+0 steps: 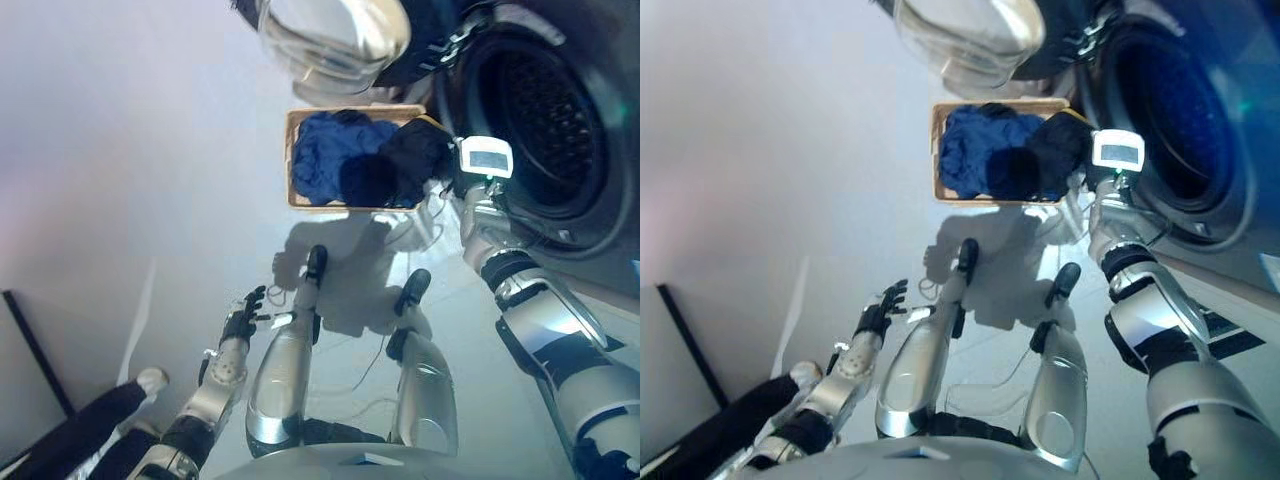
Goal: Put the clothes in the basket into the washing machine.
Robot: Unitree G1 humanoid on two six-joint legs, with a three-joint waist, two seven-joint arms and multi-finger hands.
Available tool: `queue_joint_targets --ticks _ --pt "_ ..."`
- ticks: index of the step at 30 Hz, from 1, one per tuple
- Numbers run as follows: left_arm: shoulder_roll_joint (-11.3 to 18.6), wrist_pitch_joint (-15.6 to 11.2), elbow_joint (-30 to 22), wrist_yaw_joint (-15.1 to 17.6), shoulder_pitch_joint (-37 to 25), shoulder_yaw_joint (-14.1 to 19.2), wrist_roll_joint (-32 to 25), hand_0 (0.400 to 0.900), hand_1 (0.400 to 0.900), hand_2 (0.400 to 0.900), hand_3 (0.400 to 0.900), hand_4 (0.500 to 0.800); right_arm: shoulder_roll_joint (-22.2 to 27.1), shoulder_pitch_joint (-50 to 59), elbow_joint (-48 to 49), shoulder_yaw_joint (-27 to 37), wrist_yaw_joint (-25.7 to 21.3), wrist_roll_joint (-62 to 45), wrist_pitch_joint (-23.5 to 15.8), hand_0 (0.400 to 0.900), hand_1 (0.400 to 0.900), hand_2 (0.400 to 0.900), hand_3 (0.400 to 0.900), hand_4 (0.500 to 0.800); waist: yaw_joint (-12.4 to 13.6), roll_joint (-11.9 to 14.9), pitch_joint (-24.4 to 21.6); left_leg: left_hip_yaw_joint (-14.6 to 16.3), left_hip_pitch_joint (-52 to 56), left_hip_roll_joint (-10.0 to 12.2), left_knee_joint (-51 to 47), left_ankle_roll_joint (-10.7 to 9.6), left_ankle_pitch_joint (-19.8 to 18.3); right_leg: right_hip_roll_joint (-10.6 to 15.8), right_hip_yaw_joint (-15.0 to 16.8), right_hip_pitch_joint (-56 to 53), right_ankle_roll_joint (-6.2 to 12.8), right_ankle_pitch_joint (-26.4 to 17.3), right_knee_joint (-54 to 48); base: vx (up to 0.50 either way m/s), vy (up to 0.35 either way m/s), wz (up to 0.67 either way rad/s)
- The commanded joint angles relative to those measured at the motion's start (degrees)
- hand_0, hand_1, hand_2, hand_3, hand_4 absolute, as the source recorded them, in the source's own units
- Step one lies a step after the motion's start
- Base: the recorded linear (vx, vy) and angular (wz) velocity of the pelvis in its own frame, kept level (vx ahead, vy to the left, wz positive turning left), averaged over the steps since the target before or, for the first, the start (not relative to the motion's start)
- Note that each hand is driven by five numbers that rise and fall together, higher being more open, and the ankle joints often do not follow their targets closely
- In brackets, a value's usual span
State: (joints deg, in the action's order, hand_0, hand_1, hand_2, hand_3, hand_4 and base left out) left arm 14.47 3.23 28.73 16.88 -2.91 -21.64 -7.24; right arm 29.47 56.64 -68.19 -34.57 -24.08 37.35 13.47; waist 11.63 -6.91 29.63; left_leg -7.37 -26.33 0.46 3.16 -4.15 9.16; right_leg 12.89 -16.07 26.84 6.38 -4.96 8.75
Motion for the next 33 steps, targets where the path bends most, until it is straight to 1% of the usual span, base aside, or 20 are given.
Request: queue_joint_targets --ticks 1,3,5,6,10,15,16,22,23,29,30,32,33 --pt "3.9 -1.85 -3.46 2.25 2.1 -1.95 -1.38 0.9 0.9 0.9 0.9 0.8 6.71 4.95 0.05 -3.45 -3.62 3.56 1.96 0.9 0.9 0.9 0.9 0.8 0.74 -1.48 0.16 -0.55 -5.0 -4.44 5.13 2.31 -3.83 3.25 0.54 5.46 1.84 1.54 7.65 -0.04 0.022 0.28" --pt "4.16 -2.08 -4.64 2.21 1.62 -2.67 -1.73 0.9 0.9 0.9 0.9 0.8 8.14 7.02 -0.75 -4.35 -3.74 3.48 2.18 0.9 0.9 0.9 0.9 0.8 1.29 -2.17 0.16 -1.03 -7.8 -5.1 6.23 2.42 -3.86 4.02 0.47 8.38 1.97 1.82 9.34 -0.04 0.03 0.21" --pt "4.58 -2.36 -7.0 2.17 1.69 -3.06 -2.09 0.9 0.9 0.9 0.9 0.8 9.62 8.7 -1.02 -5.24 -4.07 3.72 2.45 0.9 0.9 0.9 0.9 0.8 1.91 -2.7 0.16 -1.26 -10.91 -5.68 7.5 2.54 -4.0 4.53 0.37 11.4 1.97 2.21 10.99 0.01 0.024 0.09" --pt "4.51 -2.43 -7.45 2.22 1.75 -3.15 -2.38 0.9 0.9 0.9 0.9 0.8 10.61 9.35 -0.96 -5.03 -4.66 3.09 2.53 0.9 0.9 0.9 0.9 0.8 2.24 -2.81 0.16 -1.34 -11.03 -5.9 8.08 2.34 -5.74 4.68 1.03 11.8 2.62 4.16 11.98 0.07 0.014 0.08" --pt "4.96 -2.54 -10.45 2.49 2.24 -4.27 -2.64 0.9 0.9 0.9 0.9 0.8 13.9 12.34 -1.23 -5.86 -6.06 1.92 2.66 0.9 0.9 0.9 0.9 0.8 3.13 -4.16 0.16 -2.11 -16.12 -7.43 10.81 2.49 -6.42 6.29 1.25 16.96 2.93 5.16 15.97 0.01 0.027 0.17" --pt "5.77 -3.15 -12.81 3.1 2.09 -5.15 -2.68 0.9 0.9 0.9 0.9 0.8 18.09 15.78 -1.68 -7.92 -7.45 2.05 3.21 0.9 0.9 0.9 0.9 0.8 3.86 -5.64 0.16 -2.06 -22.04 -9.12 14.56 2.91 -7.35 8.44 2.24 22.97 3.25 6.3 20.96 -0.02 0.062 0.16" --pt "5.72 -3.2 -12.53 3.12 2.07 -5.33 -2.57 0.9 0.9 0.9 0.9 0.8 18.91 16.32 -1.94 -7.84 -7.63 1.74 3.18 0.9 0.9 0.9 0.9 0.8 4.09 -5.94 0.16 -2.02 -22.9 -9.41 14.8 3.05 -7.38 8.88 2.26 24.01 3.32 6.51 21.97 -0.01 0.048 0.14" --pt "5.78 -3.71 -15.61 3.26 2.08 -5.78 -2.87 0.9 0.9 0.9 0.9 0.8 21.14 16.34 -3.51 -8.72 -6.63 2.24 3.38 0.9 0.9 0.9 0.9 0.8 4.79 -7.44 0.16 -2.15 -26.97 -10.62 16.16 3.37 -7.28 10.31 2.94 28.21 3.29 7.43 24.43 0.0 0.032 0.11" --pt "5.63 -3.91 -15.58 3.25 2.42 -6.24 -2.9 0.9 0.9 0.9 0.9 0.8 21.25 16.07 -4.41 -8.15 -6.54 1.85 3.59 0.9 0.9 0.9 0.9 0.8 5.01 -8.16 0.16 -2.3 -27.89 -10.94 16.27 3.46 -7.13 10.74 3.21 29.39 3.34 7.45 24.94 0.0 0.015 0.1" --pt "5.06 -4.35 -16.31 3.38 2.37 -6.54 -3.02 0.9 0.9 0.9 0.9 0.8 21.59 14.92 -6.31 -7.86 -5.04 2.44 3.66 0.9 0.9 0.9 0.9 0.8 5.01 -9.34 0.16 -2.0 -28.98 -11.46 15.74 3.58 -6.7 11.19 3.98 30.93 3.46 7.55 25.24 0.0 0.02 0.03" --pt "4.98 -4.34 -16.35 3.47 2.39 -6.49 -2.98 0.9 0.9 0.9 0.9 0.8 21.44 14.64 -6.64 -7.23 -4.65 2.04 3.64 0.4 0.4 0.4 0.4 0.5 5.03 -9.56 0.16 -1.82 -29.18 -11.58 15.75 3.62 -6.64 11.29 4.04 31.1 3.43 7.54 25.14 0.0 0.0 0.0" --pt "4.77 -4.45 -16.32 3.62 2.39 -6.55 -2.93 0.9 0.9 0.9 0.9 0.8 21.65 14.74 -6.42 -6.66 -5.52 1.15 3.82 0.4 0.4 0.4 0.4 0.5 4.88 -9.83 0.16 -1.66 -29.11 -11.59 15.53 3.63 -6.49 11.25 4.31 31.18 3.42 7.41 24.89 0.01 0.028 -0.05" --pt "4.58 -4.57 -16.4 3.79 2.08 -6.62 -3.0 0.9 0.9 0.9 0.9 0.8 21.45 14.54 -5.95 -5.41 -6.73 -0.36 4.03 0.4 0.4 0.4 0.4 0.5 4.49 -9.94 0.16 -1.54 -28.72 -11.48 15.08 3.61 -6.37 11.11 4.61 31.03 3.43 7.17 24.23 0.02 0.025 -0.07"
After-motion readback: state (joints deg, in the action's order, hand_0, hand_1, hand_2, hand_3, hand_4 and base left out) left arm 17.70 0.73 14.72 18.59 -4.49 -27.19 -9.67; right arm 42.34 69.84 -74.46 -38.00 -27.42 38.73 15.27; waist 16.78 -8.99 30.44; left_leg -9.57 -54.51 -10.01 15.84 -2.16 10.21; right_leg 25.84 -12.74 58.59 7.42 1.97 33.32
